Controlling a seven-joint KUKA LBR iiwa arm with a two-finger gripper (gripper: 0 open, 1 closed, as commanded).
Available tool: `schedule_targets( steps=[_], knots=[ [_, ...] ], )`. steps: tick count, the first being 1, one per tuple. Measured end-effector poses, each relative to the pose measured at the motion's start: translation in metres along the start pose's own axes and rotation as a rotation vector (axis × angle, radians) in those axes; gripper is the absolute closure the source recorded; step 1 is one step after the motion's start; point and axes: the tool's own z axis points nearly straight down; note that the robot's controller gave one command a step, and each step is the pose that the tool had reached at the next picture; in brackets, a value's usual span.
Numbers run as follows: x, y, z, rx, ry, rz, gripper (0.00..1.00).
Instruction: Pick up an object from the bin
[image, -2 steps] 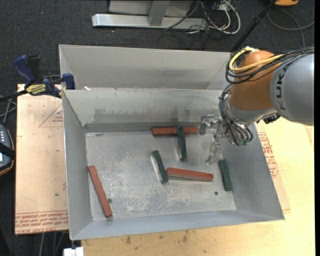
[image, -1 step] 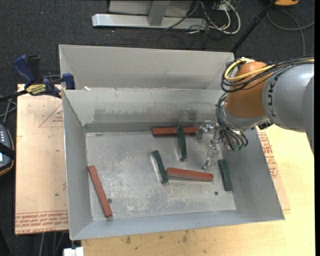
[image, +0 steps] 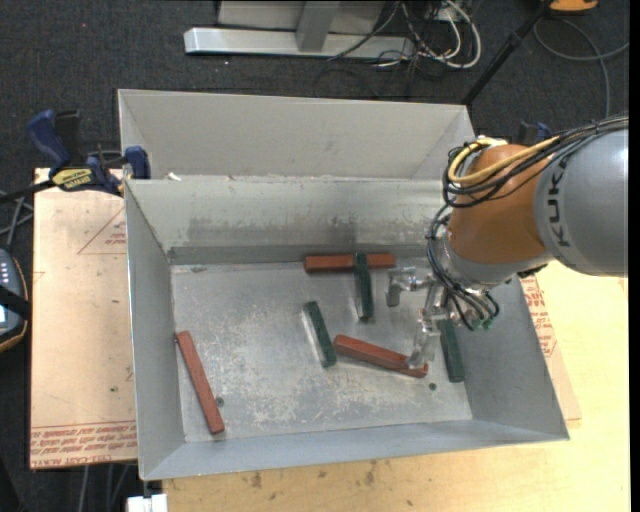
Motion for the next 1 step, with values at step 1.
schedule_targets(
  steps=[1],
  knots=[
    [0.0371,0.0314,-0.0336,-0.001,-0.01,-0.014,0.0]
  ],
)
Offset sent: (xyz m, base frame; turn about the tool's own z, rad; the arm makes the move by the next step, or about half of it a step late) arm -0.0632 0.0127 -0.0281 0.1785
